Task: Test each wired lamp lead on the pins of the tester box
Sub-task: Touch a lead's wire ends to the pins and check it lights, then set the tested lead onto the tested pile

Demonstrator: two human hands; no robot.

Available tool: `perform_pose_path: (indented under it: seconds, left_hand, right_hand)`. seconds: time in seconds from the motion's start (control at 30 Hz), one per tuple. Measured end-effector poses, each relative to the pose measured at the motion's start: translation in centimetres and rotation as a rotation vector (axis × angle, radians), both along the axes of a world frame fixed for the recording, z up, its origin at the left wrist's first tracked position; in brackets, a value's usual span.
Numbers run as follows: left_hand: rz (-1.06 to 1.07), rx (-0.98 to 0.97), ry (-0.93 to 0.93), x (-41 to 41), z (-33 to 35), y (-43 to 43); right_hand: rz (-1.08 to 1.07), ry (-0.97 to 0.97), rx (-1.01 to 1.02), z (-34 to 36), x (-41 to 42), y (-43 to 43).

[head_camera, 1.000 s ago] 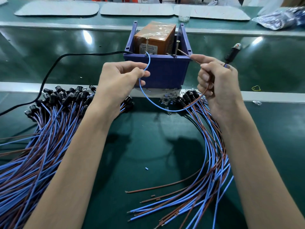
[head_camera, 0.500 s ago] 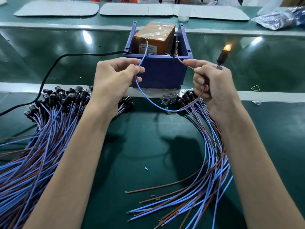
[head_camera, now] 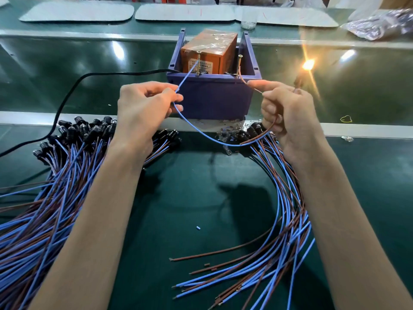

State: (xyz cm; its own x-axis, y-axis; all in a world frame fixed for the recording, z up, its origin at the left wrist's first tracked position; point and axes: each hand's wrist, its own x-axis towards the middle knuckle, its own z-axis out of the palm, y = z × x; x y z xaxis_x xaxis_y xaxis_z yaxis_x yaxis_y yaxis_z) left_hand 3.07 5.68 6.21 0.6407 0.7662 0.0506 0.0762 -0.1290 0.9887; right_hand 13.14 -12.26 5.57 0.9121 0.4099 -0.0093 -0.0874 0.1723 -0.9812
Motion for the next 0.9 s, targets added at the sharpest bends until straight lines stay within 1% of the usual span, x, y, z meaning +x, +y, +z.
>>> perform_pose_path:
  seconds: [0.13,0.33,0.4,0.47,0.5,0.57,0.6,0.63,0.7,0.77,0.83,0.9]
  left_hand:
    - [-0.001,-0.015,-0.017,-0.1,0.0,0.6]
    - [-0.018,-0.002,0.004,-0.2,0.1,0.1]
    - [-0.080,0.021,0.029,-0.5,0.5,-0.1]
    - [-0.237,0.147,0.134,-1.2,1.2,0.0]
    - [-0.354,0.267,0.242,-1.7,1.7,0.2]
    - [-0.580,0.507,0.522,-2.7,2.6,0.4]
    - [-0.651,0.584,0.654,-3.0,3.0,0.5]
    - [-0.693,0.634,0.760,-3.3,3.3,0.5]
    - [-0.721,0.700,0.895,-3.4,3.6,0.3]
    - [-0.734,0.761,0.916,-3.3,3.7,-0.2]
    - [-0.791,0.820,0.854,-2.8,3.2,-0.9]
    - [-0.894,0.848,0.823,-1.9,2.3,-1.9]
  right_hand:
    - [0.004,-0.008,0.001,0.0,0.0,0.0]
    - [0.006,-0.022,-0.003,0.0,-0.1,-0.1]
    - [0.041,-0.035,-0.019,0.0,-0.1,-0.2]
    - [0.148,-0.049,-0.067,0.1,-0.1,-0.4]
    - [0.227,-0.055,-0.107,0.2,-0.2,-0.5]
    - [0.397,-0.084,-0.225,0.1,-0.5,-0.7]
    - [0.475,-0.114,-0.304,0.1,-0.7,-0.7]
    - [0.545,-0.144,-0.387,0.0,-1.0,-0.7]
    - [0.626,-0.157,-0.528,-0.2,-1.5,-0.4]
    - [0.580,-0.152,-0.645,-0.5,-1.6,0.1]
    - [0.474,-0.228,-0.765,-0.9,-1.3,0.6]
    - [0.361,-0.299,-0.851,-1.1,-0.8,0.7]
